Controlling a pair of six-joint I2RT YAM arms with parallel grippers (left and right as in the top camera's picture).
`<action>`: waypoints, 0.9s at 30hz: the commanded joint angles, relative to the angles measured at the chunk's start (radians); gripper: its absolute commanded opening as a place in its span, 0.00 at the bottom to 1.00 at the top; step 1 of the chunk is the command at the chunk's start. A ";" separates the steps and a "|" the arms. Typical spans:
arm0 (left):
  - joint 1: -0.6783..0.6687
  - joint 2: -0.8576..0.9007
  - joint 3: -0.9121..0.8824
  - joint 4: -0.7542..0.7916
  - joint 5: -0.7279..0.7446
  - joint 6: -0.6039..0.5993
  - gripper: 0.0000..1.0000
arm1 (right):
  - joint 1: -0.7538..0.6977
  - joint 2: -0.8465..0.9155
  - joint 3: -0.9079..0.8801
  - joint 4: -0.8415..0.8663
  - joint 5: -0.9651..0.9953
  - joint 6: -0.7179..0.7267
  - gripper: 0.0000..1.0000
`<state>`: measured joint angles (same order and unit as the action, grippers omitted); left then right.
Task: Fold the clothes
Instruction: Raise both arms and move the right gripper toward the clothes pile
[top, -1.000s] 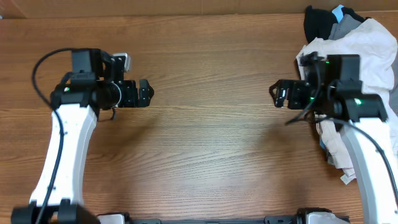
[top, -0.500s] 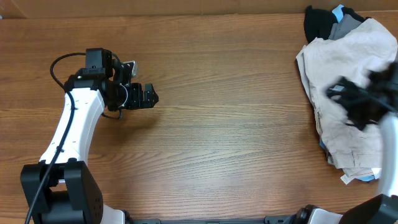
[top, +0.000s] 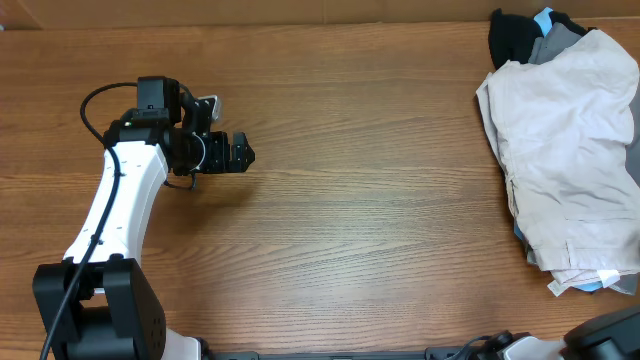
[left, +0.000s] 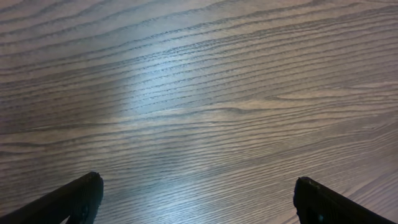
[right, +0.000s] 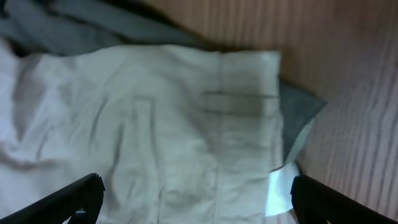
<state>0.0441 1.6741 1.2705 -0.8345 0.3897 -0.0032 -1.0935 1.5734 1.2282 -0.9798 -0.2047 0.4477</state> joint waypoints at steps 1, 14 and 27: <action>0.001 0.000 0.019 0.010 0.019 0.019 1.00 | -0.021 0.040 -0.025 0.039 0.006 0.025 1.00; 0.001 0.000 0.019 0.022 -0.005 0.034 1.00 | 0.016 0.142 -0.118 0.172 0.014 -0.063 0.87; 0.002 0.000 0.031 0.026 -0.005 0.034 0.84 | 0.071 0.140 -0.096 0.177 -0.018 -0.093 0.04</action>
<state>0.0441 1.6741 1.2709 -0.8112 0.3855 0.0109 -1.0500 1.7130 1.0950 -0.7879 -0.1654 0.3656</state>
